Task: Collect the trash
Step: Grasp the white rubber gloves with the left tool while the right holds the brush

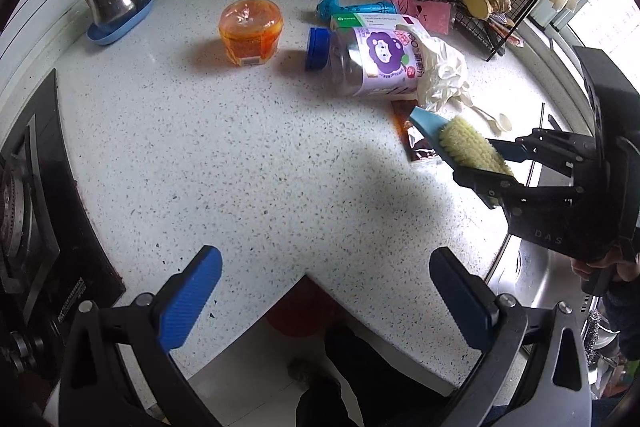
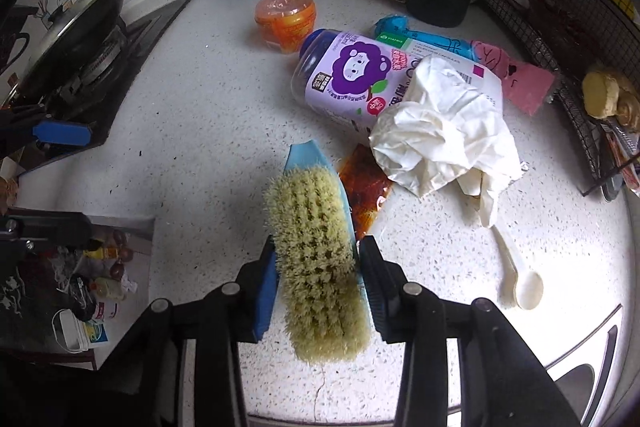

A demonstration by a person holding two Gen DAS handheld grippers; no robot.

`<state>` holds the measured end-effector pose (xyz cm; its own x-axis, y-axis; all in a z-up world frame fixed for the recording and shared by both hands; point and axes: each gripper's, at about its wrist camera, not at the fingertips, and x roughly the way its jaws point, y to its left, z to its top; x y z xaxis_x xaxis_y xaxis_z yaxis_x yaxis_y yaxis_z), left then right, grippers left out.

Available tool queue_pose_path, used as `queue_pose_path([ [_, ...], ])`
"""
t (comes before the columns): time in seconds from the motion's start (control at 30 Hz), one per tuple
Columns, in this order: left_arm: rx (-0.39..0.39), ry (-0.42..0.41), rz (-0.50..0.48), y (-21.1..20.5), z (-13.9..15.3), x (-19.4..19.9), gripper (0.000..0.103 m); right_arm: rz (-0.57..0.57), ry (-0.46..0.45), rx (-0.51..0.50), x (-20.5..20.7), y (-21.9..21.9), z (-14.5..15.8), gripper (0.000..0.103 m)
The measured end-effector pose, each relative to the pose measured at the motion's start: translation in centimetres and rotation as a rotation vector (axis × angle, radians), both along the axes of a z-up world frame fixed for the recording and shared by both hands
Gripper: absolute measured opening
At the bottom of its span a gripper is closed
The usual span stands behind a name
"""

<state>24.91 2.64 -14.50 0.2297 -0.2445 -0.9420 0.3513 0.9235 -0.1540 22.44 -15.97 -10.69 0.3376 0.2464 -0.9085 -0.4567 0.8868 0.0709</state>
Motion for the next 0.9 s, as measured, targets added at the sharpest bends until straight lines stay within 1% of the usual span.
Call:
queue_pose_path([
  [0.13,-0.017,-0.015,-0.054,-2.0,1.1,1.1,0.103,-0.074,0.012,0.023,-0.5,-1.8,0.6,0.037],
  [0.2,-0.026,-0.025,-0.086,-3.3,1.5,1.8,0.103,-0.121,0.012,0.011,-1.0,-2.9,0.9,0.037],
  [0.33,-0.043,-0.032,-0.163,-7.0,1.6,3.8,0.103,-0.222,0.001,0.012,-1.6,-5.8,1.9,0.037],
  [0.4,-0.046,-0.041,-0.197,-8.9,1.3,4.9,0.103,-0.274,-0.009,0.023,-1.7,-7.3,2.4,0.037],
  [0.47,-0.035,-0.034,-0.217,-10.7,0.3,6.1,0.103,-0.322,-0.015,0.032,-1.8,-9.1,2.6,0.037],
  [0.53,-0.029,-0.019,-0.238,-12.3,-0.7,7.2,0.103,-0.363,-0.020,0.038,-1.8,-10.1,2.6,0.037],
  [0.63,-0.019,-0.023,-0.265,-14.3,-1.6,8.4,0.103,-0.408,-0.025,0.050,-2.1,-11.4,2.9,0.037],
  [0.7,-0.009,-0.025,-0.270,-15.3,-2.1,9.3,0.103,-0.432,-0.028,0.056,-2.4,-11.9,3.1,0.037],
  [0.8,0.003,-0.018,-0.266,-16.3,-3.1,10.5,0.099,-0.459,-0.025,0.065,-2.8,-12.7,3.0,0.037],
  [0.9,0.050,-0.070,-0.278,-17.2,-3.3,11.0,0.098,-0.476,-0.023,0.062,-2.6,-13.1,2.7,0.037],
])
